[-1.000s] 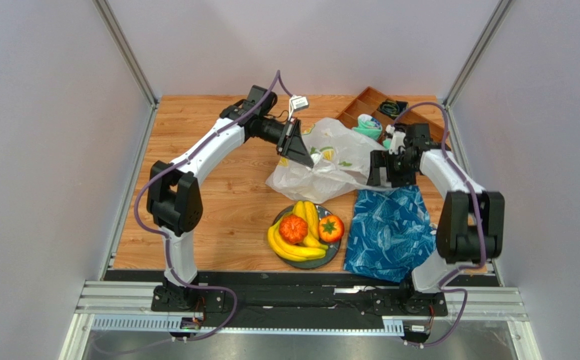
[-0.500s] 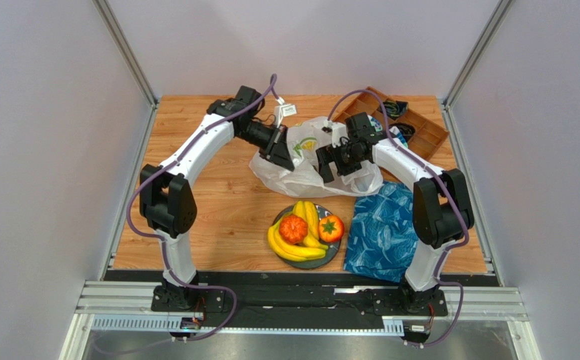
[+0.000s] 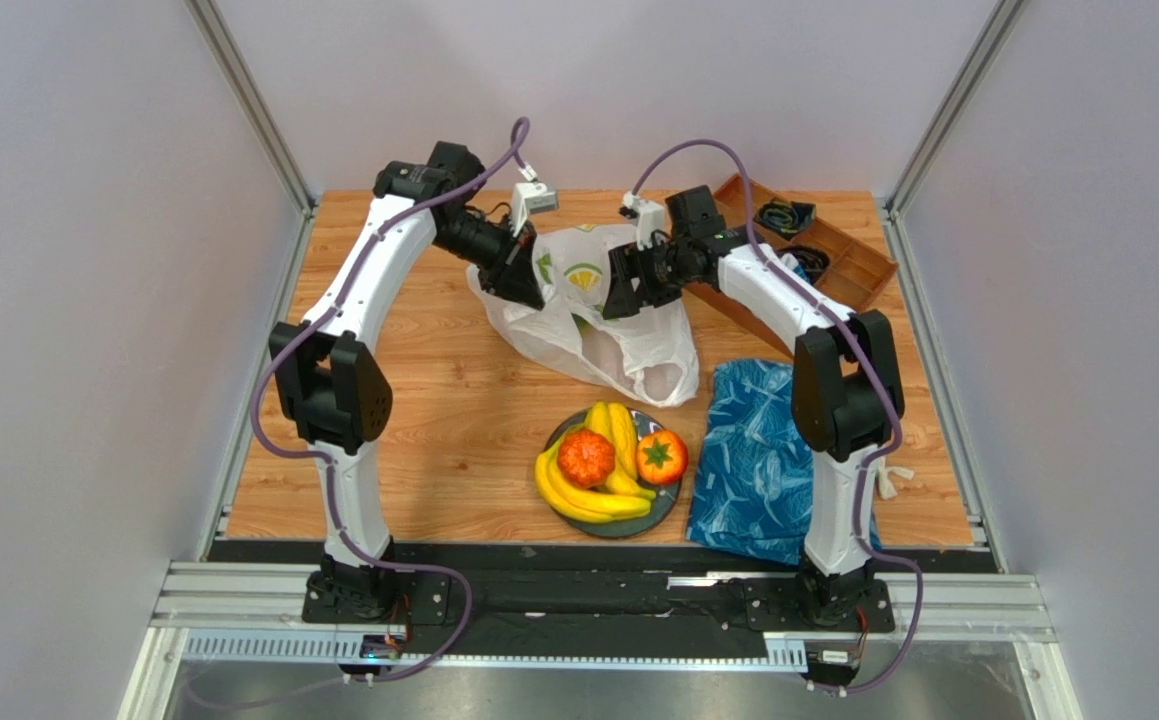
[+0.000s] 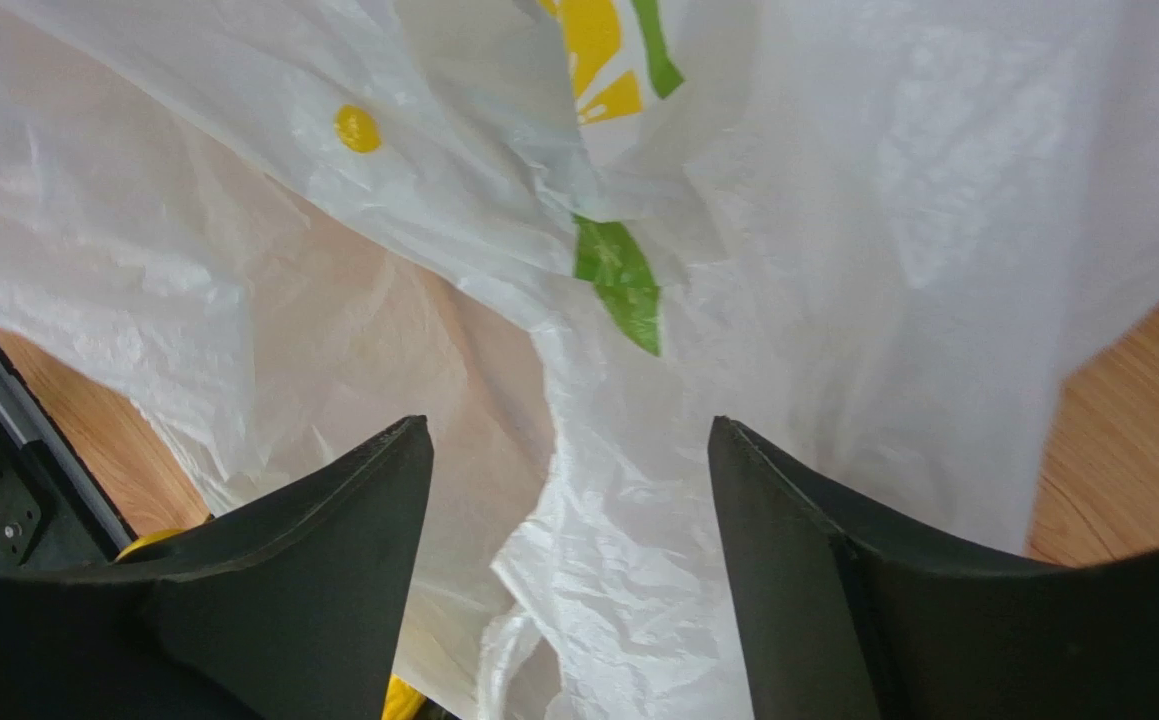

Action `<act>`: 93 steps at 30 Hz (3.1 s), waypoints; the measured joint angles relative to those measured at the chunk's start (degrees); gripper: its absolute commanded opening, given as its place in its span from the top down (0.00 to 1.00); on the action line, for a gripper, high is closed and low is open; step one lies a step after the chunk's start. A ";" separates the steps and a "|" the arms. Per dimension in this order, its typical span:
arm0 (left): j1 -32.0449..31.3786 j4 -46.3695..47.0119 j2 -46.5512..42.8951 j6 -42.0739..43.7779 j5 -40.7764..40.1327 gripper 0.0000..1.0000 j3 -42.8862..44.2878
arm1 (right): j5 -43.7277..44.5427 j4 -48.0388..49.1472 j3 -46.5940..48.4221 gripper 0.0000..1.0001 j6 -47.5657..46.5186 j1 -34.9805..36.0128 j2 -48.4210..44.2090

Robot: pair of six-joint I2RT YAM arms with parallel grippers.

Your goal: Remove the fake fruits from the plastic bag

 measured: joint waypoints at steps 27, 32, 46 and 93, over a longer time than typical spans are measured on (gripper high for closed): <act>-6.80 -2.32 2.34 1.68 5.55 1.00 11.37 | -3.19 -3.17 11.50 0.13 6.34 5.29 12.96; -9.40 -2.36 3.17 1.68 6.49 1.00 11.82 | -3.19 -3.08 14.23 0.00 7.43 5.29 13.77; -12.81 -2.36 5.86 0.52 7.76 1.00 12.70 | 1.25 -4.44 19.30 0.25 7.26 6.40 20.96; -6.08 -2.43 4.72 2.47 -1.68 1.00 1.18 | 2.36 -3.76 14.27 0.00 -2.56 4.22 13.00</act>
